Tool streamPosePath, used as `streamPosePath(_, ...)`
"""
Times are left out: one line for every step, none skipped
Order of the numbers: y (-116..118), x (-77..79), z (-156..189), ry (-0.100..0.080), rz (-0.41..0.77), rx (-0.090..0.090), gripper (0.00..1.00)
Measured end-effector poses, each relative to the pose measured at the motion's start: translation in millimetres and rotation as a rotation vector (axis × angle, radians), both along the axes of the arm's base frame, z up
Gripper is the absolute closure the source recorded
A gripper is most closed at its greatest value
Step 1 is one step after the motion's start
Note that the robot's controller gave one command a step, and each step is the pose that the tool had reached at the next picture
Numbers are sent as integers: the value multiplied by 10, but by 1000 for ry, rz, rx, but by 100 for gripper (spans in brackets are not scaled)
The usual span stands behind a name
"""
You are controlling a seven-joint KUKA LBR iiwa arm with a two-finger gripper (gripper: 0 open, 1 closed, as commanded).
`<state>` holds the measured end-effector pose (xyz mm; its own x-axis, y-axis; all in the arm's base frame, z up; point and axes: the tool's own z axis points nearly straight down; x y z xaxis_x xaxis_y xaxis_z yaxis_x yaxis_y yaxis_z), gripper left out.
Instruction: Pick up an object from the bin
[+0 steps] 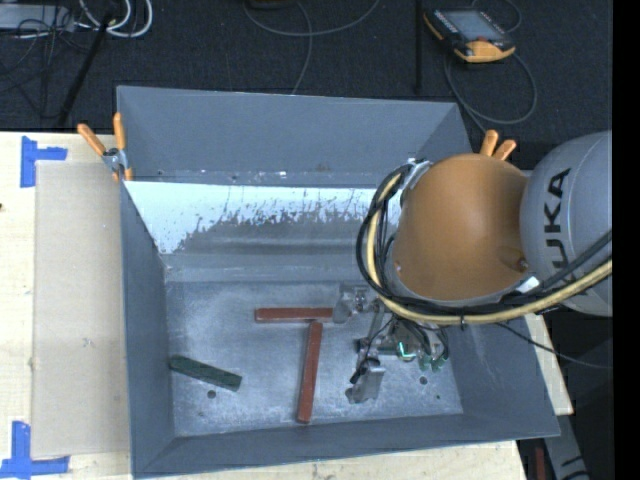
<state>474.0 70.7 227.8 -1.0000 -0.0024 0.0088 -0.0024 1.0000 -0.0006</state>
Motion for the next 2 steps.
streamPosePath(284,229,-1273,-3,483,3,0)
streamPosePath(197,178,-1593,-3,963,6,0)
